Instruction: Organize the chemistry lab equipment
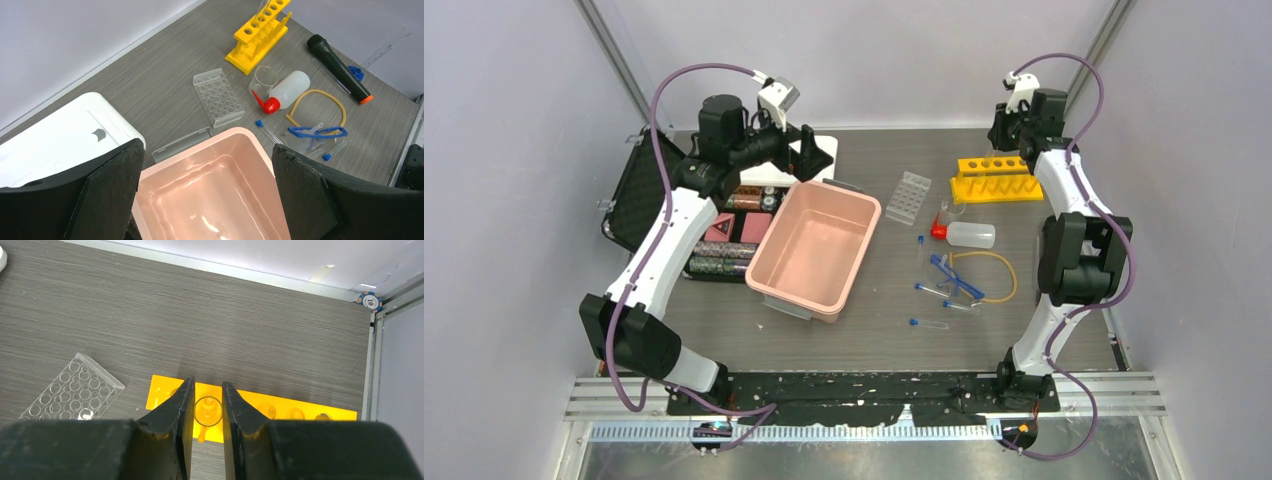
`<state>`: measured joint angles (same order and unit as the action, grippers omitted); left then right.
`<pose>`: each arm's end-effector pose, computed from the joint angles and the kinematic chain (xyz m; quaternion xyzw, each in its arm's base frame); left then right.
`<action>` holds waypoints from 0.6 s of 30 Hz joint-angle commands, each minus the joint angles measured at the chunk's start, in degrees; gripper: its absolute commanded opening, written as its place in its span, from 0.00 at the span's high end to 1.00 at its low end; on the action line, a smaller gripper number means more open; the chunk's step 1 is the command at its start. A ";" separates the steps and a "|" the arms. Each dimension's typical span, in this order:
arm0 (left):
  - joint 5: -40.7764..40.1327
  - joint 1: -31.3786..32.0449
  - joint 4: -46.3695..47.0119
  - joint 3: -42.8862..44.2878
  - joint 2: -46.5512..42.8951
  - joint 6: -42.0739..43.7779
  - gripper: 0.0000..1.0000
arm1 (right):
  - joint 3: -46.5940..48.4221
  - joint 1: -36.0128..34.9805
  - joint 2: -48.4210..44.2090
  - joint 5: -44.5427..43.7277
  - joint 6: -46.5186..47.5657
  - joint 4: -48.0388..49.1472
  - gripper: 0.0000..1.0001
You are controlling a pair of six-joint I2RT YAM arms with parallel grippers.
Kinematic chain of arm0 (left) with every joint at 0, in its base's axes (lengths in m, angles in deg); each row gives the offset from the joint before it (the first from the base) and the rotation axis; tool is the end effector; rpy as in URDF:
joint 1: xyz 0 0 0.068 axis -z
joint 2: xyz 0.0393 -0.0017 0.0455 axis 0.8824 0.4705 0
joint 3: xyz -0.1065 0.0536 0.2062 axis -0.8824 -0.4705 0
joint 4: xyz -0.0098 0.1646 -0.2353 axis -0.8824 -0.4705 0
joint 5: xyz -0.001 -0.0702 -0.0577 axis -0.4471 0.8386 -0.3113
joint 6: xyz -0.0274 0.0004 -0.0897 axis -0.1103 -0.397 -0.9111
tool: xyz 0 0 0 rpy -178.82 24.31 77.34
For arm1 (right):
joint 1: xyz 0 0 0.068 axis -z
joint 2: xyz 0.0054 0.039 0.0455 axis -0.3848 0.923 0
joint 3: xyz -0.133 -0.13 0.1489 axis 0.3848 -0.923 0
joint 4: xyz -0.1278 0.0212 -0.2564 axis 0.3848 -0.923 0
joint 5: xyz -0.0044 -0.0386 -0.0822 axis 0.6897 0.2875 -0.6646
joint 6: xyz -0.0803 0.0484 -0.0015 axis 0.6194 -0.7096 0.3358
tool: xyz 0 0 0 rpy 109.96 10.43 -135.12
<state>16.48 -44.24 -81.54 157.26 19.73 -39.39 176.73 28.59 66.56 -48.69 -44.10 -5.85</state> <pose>0.3735 -0.1674 0.3732 0.2800 0.7323 -0.3177 0.5333 0.5043 -0.0313 0.2451 -0.1096 0.8427 0.0274 0.5264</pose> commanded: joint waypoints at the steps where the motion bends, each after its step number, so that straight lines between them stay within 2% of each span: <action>1: -0.28 -0.46 1.32 0.56 0.37 0.63 0.00 | -0.76 -0.33 -0.68 -1.14 -0.40 3.20 0.80; 4: -0.31 -0.53 1.15 0.62 0.46 0.79 0.00 | -1.45 -0.33 -0.94 -0.89 -0.44 3.68 0.71; 7: -0.36 -0.60 0.87 0.71 0.62 0.82 0.00 | -1.66 -0.33 -1.02 -0.61 -0.56 3.36 0.48; 13: -0.30 -0.55 0.64 1.23 0.77 0.80 0.00 | -0.08 -0.33 -2.02 0.40 -1.38 2.00 0.34; 18: -0.43 -0.55 0.63 1.20 0.13 0.80 0.00 | 4.67 0.74 -6.23 0.54 -0.33 -5.53 0.22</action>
<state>16.46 -44.44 -81.76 157.28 20.41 -39.35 176.12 28.61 66.54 -48.82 -44.75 -7.64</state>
